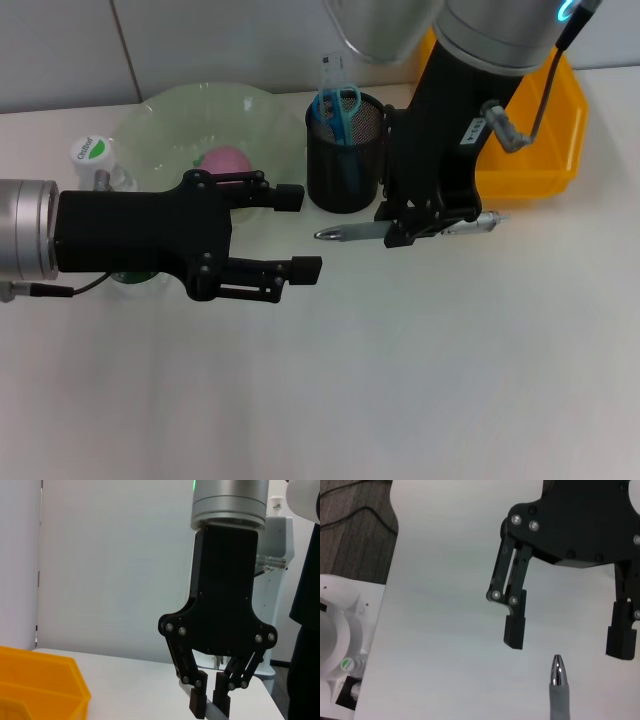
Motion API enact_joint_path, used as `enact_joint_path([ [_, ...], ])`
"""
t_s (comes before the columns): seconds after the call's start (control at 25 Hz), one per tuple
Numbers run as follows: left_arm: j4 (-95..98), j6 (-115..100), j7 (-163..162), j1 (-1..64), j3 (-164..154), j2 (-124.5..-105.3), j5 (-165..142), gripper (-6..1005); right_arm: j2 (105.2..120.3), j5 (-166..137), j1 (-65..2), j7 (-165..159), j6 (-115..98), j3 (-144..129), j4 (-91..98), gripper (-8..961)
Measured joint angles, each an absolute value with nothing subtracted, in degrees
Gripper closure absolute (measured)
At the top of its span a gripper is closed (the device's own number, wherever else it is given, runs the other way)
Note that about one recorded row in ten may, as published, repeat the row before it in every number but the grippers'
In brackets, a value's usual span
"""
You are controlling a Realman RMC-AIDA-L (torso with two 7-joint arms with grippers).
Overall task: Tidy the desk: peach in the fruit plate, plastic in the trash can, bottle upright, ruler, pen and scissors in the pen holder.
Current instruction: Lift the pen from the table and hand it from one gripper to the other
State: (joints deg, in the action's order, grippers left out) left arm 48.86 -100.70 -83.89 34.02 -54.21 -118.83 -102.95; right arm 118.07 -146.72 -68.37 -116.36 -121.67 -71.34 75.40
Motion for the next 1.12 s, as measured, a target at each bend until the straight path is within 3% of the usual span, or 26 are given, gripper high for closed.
enact_joint_path([
  [1.12, 46.93, -96.24, -83.5, 34.6, -58.12, -119.0, -100.94, 259, 118.9, -147.96, -68.24, -115.74, -119.04, -71.51, 75.12, 820],
])
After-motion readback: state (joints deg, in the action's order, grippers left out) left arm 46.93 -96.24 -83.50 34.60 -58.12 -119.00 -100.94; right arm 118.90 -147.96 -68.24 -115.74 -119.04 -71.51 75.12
